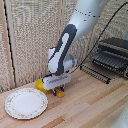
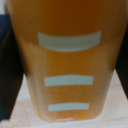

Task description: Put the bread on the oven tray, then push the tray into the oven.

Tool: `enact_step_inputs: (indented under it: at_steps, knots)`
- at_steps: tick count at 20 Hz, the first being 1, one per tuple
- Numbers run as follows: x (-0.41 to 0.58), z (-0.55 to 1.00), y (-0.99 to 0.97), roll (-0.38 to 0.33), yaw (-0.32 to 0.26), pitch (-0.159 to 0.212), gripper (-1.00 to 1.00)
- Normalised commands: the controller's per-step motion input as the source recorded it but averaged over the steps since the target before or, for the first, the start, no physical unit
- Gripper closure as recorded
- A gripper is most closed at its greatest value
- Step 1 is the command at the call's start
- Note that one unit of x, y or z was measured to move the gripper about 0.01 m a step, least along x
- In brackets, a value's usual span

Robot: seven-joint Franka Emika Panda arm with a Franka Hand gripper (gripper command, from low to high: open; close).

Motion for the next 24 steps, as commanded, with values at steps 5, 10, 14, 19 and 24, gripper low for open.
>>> enact_step_inputs:
  at_steps: [5, 10, 14, 19, 24]
  knots:
    - [0.114, 0.91, 0.01, 0.006, -0.198, -0.030, 1.00]
    - [0.243, 0.97, 0.00, -0.011, -0.207, 0.000, 1.00]
    - [0.207, 0.89, -0.12, -0.039, -0.214, 0.010, 1.00]
    - [0.221, 0.70, -0.25, -0.030, -0.287, 0.055, 1.00]
    - [0.173, 0.57, -0.11, -0.032, -0.350, 0.055, 1.00]
